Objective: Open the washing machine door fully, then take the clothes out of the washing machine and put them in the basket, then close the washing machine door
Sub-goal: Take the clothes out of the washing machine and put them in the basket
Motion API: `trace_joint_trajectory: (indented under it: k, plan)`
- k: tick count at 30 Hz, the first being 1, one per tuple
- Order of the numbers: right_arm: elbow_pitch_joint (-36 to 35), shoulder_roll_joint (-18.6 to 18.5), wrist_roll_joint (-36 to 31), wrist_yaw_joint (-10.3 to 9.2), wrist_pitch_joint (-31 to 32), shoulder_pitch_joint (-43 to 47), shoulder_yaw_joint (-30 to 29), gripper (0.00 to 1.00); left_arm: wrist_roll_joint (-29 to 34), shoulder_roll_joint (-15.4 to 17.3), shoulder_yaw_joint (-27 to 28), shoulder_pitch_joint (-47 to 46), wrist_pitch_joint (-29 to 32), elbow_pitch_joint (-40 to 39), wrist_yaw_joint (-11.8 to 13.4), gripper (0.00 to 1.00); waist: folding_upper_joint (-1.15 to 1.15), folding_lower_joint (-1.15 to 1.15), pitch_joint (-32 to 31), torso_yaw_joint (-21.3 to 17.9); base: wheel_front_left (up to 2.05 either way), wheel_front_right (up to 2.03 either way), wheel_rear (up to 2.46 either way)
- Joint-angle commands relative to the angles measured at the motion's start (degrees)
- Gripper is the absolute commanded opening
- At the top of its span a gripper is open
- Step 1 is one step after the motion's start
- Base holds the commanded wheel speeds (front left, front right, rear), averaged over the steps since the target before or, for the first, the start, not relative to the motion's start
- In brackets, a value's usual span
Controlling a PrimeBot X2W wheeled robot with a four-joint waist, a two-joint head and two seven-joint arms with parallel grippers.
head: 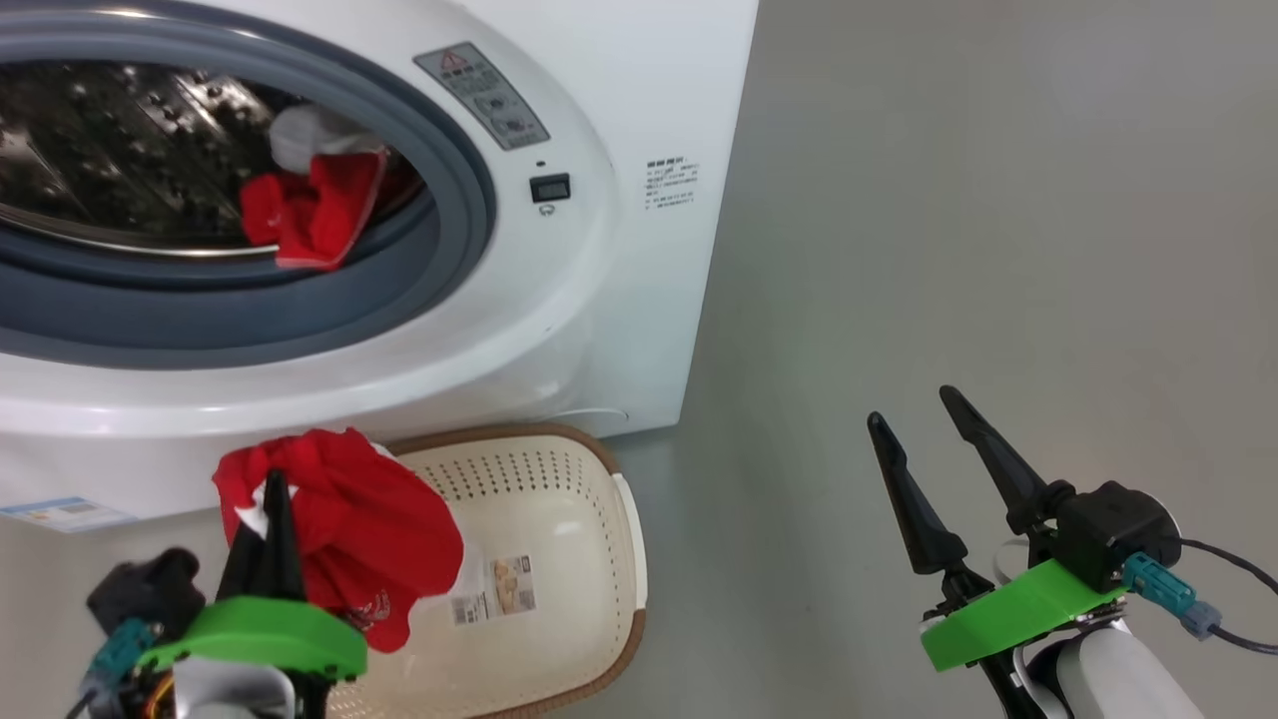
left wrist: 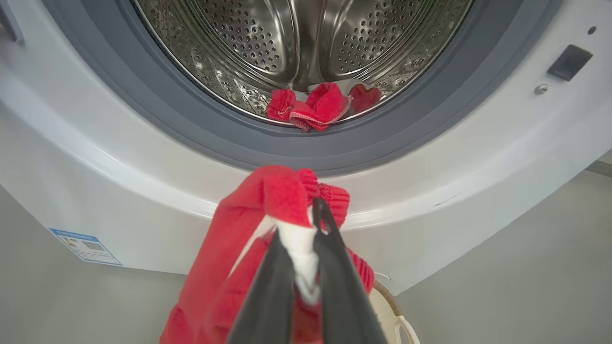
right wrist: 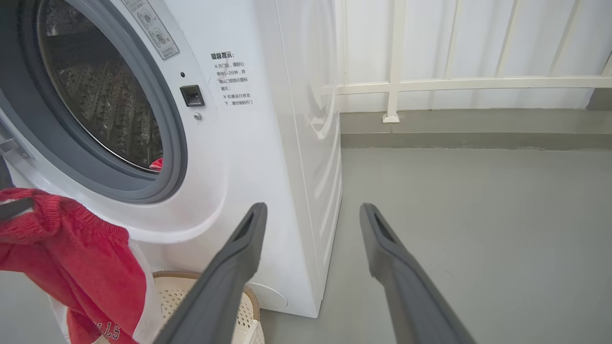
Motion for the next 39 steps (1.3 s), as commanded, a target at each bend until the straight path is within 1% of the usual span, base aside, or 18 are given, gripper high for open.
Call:
trace_joint_trajectory:
  k: [1, 2, 6, 9, 13, 20, 24, 28, 35, 36, 37, 38, 39]
  plan:
    - [-1.7, -0.3, 0.3, 0.36, -0.4, -1.6, 1.7, 1.00, -0.7, 0.7, 1.1, -4.6, -1.3, 3.4, -1.0, 0.00, 0.00, 0.00, 3.0, -0.8, 0.00, 0.00, 0.00]
    - [-1.7, -0.3, 0.3, 0.36, -0.4, -1.6, 1.7, 1.00, -0.7, 0.7, 1.1, -4.6, -1.3, 3.4, -1.0, 0.00, 0.00, 0.00, 3.0, -0.8, 0.00, 0.00, 0.00]
    - [-1.9, -0.5, 0.5, 0.36, -0.4, -2.8, 2.2, 1.00, -1.9, 0.7, 0.1, -9.8, -2.2, 12.9, -1.8, 0.00, 0.00, 0.00, 5.3, -1.2, 0.00, 0.00, 0.00]
    - [-2.0, -0.8, 1.0, 0.36, -0.4, -3.5, 3.0, 1.00, -2.2, 0.7, -0.7, -13.3, -1.7, 20.6, -2.4, 0.00, 0.00, 0.00, 6.8, -1.6, 0.00, 0.00, 0.00]
    - [-2.2, -1.3, 1.5, 0.36, -0.4, -4.1, 3.4, 1.00, -2.7, 0.8, -1.8, -17.9, 1.9, 30.4, -3.6, 0.00, 0.00, 0.00, 8.7, -2.0, 0.00, 0.00, 0.00]
    - [-3.0, -2.0, 4.2, 0.36, -0.4, -5.7, 6.8, 1.00, -4.4, 1.6, -2.1, -23.8, 8.2, 44.1, -5.3, 0.00, 0.00, 0.00, 11.7, -3.4, 0.00, 0.00, 0.00]
    - [-3.4, -2.1, 4.8, 0.36, -0.4, -6.5, 7.7, 1.00, -4.5, 2.5, -2.8, -26.2, 9.9, 48.6, -6.2, 0.00, 0.00, 0.00, 13.4, -4.5, 0.00, 0.00, 0.00]
    - [-3.5, -2.2, 4.7, 0.36, -0.4, -6.9, 7.8, 1.00, -4.0, 3.5, -3.7, -28.0, 10.2, 50.9, -6.7, 0.00, 0.00, 0.00, 14.8, -5.5, 0.00, 0.00, 0.00]
    - [-3.3, -2.0, 4.4, 0.36, -0.4, -7.4, 7.4, 1.00, -3.7, 4.2, -4.6, -29.4, 10.0, 52.7, -6.4, 0.00, 0.00, 0.00, 15.5, -6.2, 0.00, 0.00, 0.00]
    - [-3.3, -2.0, 4.4, 0.36, -0.4, -7.4, 7.2, 1.00, -3.6, 4.1, -4.9, -29.5, 9.7, 52.8, -6.5, 0.15, 0.00, 0.00, 15.4, -6.2, 0.00, 0.00, 0.00]
    - [-3.1, -2.0, 4.3, 0.36, -0.4, -7.5, 7.1, 1.00, -3.6, 4.1, -5.1, -29.4, 9.5, 52.9, -6.6, 0.37, 0.00, 0.00, 15.3, -6.1, 0.00, 0.00, 0.00]
    - [-3.0, -2.0, 4.2, 0.36, -0.4, -7.5, 6.9, 1.00, -3.5, 4.1, -5.3, -29.3, 9.2, 53.0, -6.7, 0.51, 0.00, 0.00, 15.0, -5.9, 0.00, 0.00, 0.00]
    - [-2.8, -1.9, 4.0, 0.36, -0.4, -7.5, 6.7, 1.00, -3.5, 4.0, -5.4, -29.2, 8.9, 53.1, -6.6, 1.00, 0.00, 0.00, 14.6, -5.7, 0.00, 0.00, 0.00]
